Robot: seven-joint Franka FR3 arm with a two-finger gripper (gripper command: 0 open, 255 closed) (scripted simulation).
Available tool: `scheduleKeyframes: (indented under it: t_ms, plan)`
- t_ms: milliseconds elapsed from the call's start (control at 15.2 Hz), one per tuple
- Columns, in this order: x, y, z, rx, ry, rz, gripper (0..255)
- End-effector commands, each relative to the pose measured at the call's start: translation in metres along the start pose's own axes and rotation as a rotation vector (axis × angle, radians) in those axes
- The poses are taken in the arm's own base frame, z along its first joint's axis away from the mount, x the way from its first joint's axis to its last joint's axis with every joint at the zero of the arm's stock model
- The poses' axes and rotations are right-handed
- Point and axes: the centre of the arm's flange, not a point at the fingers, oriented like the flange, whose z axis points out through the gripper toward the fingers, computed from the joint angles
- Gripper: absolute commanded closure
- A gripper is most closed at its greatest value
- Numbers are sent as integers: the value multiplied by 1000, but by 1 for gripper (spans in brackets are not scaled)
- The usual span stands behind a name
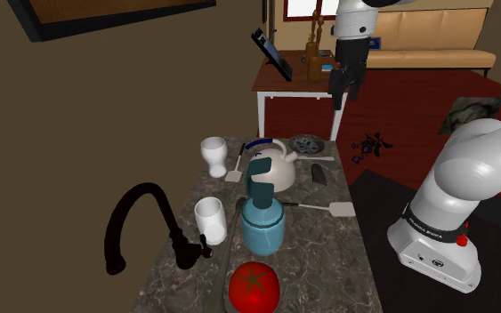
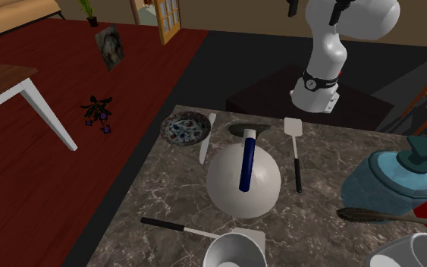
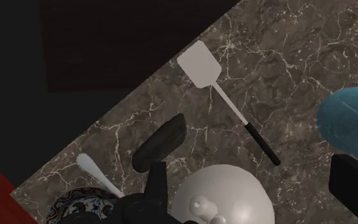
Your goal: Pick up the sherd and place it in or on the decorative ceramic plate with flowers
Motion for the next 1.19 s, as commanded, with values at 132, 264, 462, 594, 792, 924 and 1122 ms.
scheduleKeyframes:
  t_ms: [132,264,462,594,792,924,1122]
  plan:
    - [9,5,24,5,6,67,0]
    - [17,10,48,9,13,133,0]
    - [30,18,85,16,22,233,0]
    - [38,24,109,20,29,300,0]
    - [49,34,145,27,39,399,0]
    - [56,41,169,32,45,466,0]
    - [66,53,205,39,55,566,0]
